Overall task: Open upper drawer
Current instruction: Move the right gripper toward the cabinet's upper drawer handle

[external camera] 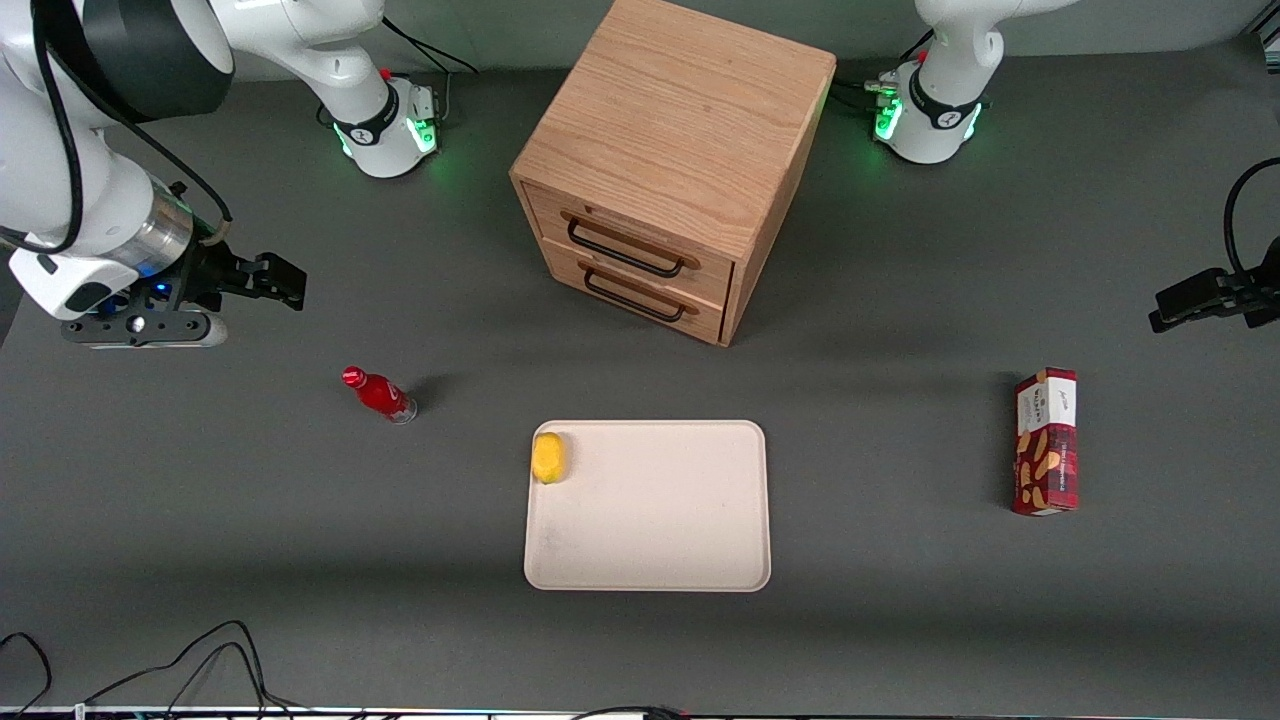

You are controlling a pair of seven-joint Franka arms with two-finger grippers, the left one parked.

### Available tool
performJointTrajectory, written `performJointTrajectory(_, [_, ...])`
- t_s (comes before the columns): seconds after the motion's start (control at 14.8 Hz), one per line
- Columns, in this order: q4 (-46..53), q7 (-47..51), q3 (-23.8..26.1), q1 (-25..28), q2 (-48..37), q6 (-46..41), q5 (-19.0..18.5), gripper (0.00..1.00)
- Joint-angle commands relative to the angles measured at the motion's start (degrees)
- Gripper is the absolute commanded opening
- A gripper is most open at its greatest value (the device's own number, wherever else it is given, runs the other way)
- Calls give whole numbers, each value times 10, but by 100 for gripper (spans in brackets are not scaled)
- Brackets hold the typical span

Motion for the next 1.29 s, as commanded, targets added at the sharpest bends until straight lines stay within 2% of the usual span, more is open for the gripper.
performJointTrajectory(0.0, [3,27,0,6,2,4,-14,100])
performJointTrajectory(0.34, [24,27,1,6,20,3,-8,100])
performJointTrajectory(0.68, [122,19,1,8,87,-2,11,100])
performJointTrajectory(0.88, [189,18,8,25,130,-5,40,100])
performJointTrajectory(1.22, [188,-31,24,28,123,-43,76,100])
